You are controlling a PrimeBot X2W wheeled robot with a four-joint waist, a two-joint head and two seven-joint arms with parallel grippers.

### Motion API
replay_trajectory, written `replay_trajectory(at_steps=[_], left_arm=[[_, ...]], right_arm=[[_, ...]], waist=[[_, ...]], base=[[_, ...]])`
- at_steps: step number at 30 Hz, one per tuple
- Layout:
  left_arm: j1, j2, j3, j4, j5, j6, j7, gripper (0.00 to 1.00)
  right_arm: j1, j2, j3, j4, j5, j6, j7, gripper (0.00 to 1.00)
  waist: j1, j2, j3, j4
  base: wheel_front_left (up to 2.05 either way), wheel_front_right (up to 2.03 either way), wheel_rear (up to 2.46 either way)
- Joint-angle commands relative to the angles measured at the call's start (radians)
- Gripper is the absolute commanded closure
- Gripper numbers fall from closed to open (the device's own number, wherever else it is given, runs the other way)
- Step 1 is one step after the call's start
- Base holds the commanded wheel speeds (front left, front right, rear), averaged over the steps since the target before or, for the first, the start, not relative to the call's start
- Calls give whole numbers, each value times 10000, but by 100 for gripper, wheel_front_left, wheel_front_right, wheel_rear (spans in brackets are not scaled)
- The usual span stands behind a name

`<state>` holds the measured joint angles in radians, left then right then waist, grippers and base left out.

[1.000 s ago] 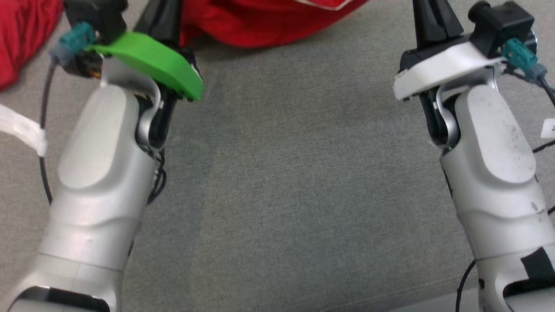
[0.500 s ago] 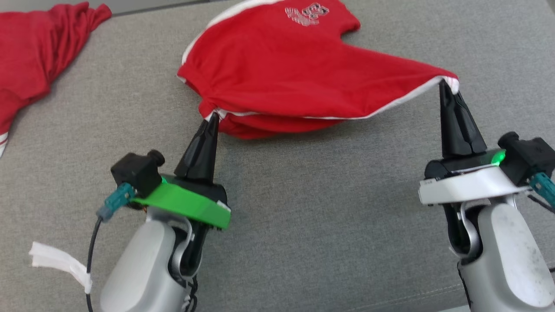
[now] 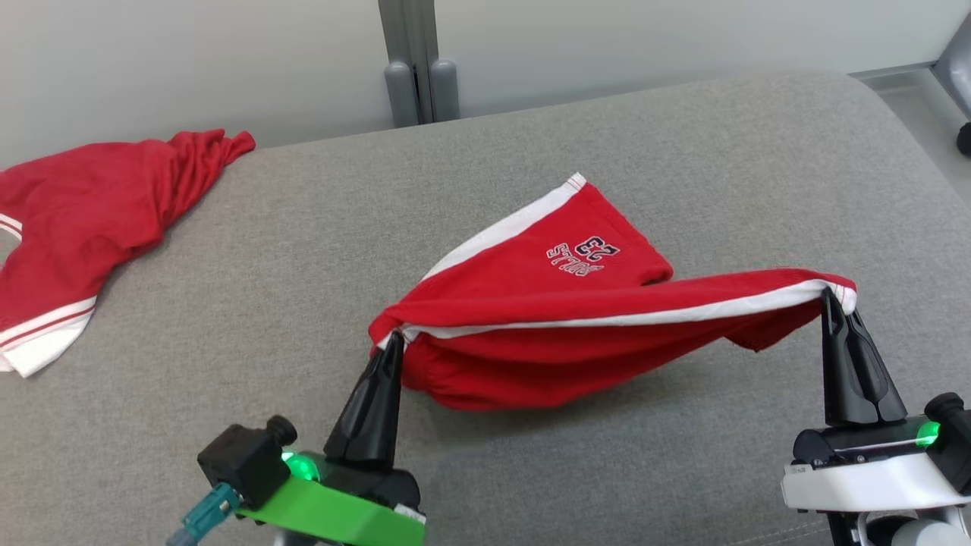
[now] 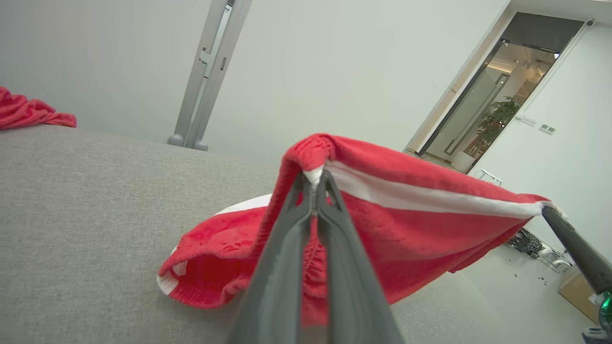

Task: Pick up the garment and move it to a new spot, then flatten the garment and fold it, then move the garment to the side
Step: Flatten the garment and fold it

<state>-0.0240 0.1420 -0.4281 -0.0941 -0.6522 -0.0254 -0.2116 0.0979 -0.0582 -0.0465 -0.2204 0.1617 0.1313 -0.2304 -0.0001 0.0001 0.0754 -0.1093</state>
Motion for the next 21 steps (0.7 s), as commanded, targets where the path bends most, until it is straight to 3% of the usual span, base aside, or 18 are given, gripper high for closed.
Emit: replay_trajectory(at_steps=[1, 7, 18, 21], left_arm=[[287, 93, -67, -141, -85, 78, 141, 100], [411, -159, -320, 185, -253, 235, 429, 100], [-1239, -837, -372, 2693, -1491, 491, 331, 100], [-1977, -873, -401, 3522, -1623, 927, 283, 100]], right_arm=[[174, 14, -24, -137, -18, -9, 111, 100], [-108, -80, -219, 384, -96, -9, 368, 100], [-2700, -1120, -15, 3149, -189, -11, 642, 100], [-3643, -1483, 246, 4076, -145, -12, 868, 100]], waist=[[1, -1, -125, 137], [1, -1, 497, 544], [1, -1, 1851, 1380], [1, -1, 2137, 1538]], base=[[0, 0, 0], [0, 0, 0], [0, 0, 0], [0, 0, 0]])
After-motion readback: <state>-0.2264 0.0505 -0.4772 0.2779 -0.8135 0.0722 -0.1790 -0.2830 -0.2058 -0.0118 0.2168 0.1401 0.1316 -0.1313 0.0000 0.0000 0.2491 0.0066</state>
